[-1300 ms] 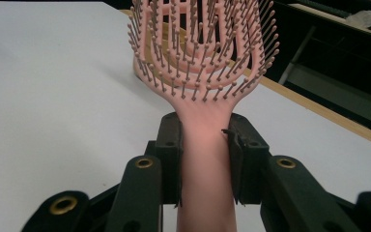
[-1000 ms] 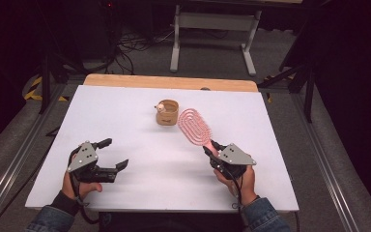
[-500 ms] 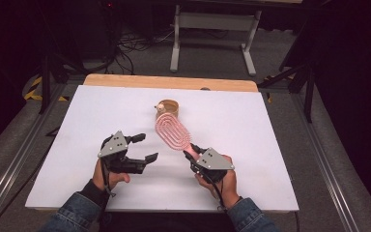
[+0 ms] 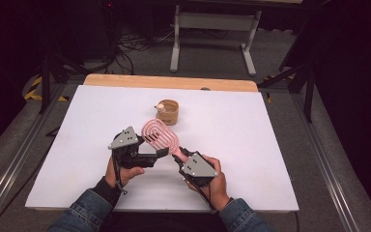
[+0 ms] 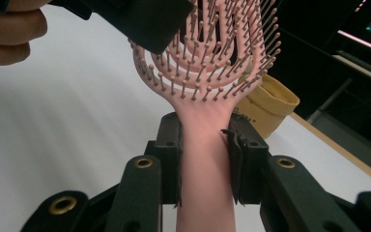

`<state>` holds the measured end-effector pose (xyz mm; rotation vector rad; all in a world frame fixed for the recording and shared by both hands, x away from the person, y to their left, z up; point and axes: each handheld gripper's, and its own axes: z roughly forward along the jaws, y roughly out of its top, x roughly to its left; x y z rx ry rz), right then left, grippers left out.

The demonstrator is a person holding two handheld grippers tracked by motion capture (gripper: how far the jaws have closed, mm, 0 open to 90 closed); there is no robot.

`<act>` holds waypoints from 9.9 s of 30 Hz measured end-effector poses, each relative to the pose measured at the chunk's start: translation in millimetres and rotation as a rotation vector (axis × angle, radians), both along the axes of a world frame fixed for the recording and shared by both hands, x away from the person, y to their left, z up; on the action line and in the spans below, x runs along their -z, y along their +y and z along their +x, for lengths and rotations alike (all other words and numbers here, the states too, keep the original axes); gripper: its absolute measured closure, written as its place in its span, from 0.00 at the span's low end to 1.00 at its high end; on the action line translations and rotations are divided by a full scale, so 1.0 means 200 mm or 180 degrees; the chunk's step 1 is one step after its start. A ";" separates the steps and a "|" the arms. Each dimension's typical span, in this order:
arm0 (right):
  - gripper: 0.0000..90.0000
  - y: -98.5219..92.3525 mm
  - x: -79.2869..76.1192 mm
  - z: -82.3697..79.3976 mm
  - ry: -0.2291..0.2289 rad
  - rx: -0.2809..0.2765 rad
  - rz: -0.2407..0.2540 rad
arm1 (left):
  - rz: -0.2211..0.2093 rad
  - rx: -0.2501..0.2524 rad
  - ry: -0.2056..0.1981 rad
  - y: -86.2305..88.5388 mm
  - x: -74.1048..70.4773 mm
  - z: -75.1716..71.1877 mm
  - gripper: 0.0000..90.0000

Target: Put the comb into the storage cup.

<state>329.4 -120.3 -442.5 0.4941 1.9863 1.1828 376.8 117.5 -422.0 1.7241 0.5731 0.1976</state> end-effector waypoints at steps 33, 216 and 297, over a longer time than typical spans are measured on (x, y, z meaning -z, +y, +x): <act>0.52 -0.04 0.01 0.02 -0.0069 -0.0176 0.0173 | -0.0111 -0.0191 -0.0461 0.11 -0.06 -0.05 0.71; 0.08 -0.51 0.11 0.06 0.0305 0.0142 0.0140 | 0.0679 -0.1540 -0.0065 0.10 -0.25 0.78 0.18; 0.07 -0.49 0.11 0.05 0.0273 0.0140 0.0058 | 0.0892 -0.1196 -0.0701 0.29 -0.24 0.44 0.12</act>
